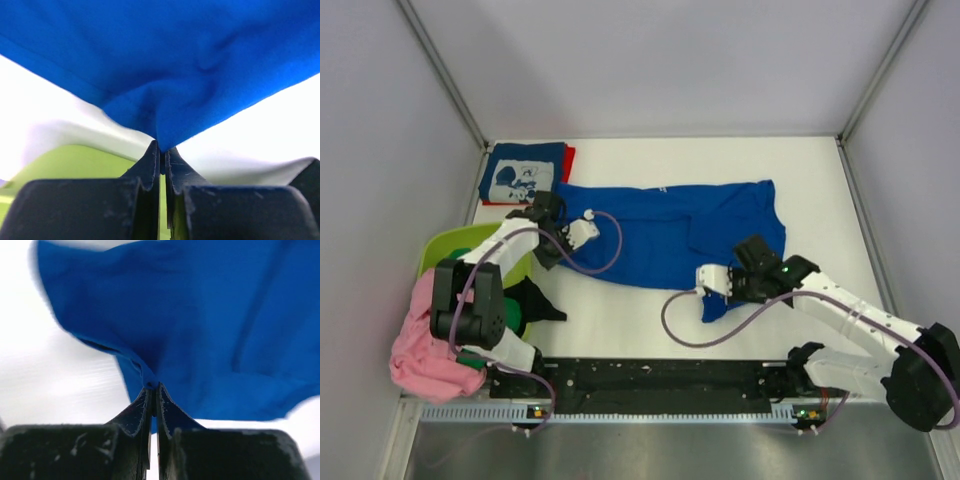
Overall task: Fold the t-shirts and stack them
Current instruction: Fold the other side of the tshirt into a rectangle
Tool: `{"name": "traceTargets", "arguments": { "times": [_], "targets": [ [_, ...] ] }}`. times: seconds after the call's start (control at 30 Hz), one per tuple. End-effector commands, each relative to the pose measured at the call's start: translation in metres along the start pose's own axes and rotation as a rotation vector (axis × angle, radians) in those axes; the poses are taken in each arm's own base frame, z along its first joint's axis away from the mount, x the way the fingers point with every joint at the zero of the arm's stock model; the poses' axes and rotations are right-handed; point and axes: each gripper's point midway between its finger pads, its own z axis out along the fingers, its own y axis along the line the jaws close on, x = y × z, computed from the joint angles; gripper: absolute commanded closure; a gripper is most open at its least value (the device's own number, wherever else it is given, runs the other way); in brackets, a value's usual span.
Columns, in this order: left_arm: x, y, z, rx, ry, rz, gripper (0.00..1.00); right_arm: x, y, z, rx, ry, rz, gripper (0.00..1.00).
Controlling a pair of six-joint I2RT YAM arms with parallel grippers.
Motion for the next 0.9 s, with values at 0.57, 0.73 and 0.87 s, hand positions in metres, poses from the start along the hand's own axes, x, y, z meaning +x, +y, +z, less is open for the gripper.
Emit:
{"name": "traceTargets", "arguments": {
  "times": [0.57, 0.73, 0.87],
  "targets": [
    [-0.069, 0.127, -0.003, -0.214, 0.015, -0.128, 1.00, 0.006, -0.292, -0.032, 0.665, -0.108, -0.004, 1.00],
    [-0.054, 0.127, 0.010, -0.219, 0.098, -0.140, 1.00, 0.012, -0.312, -0.024, 0.714, -0.059, -0.040, 1.00],
    [-0.048, 0.124, 0.012, -0.218, 0.107, -0.153, 1.00, 0.012, -0.329, -0.029, 0.759, -0.055, -0.062, 1.00]
  ]
}}
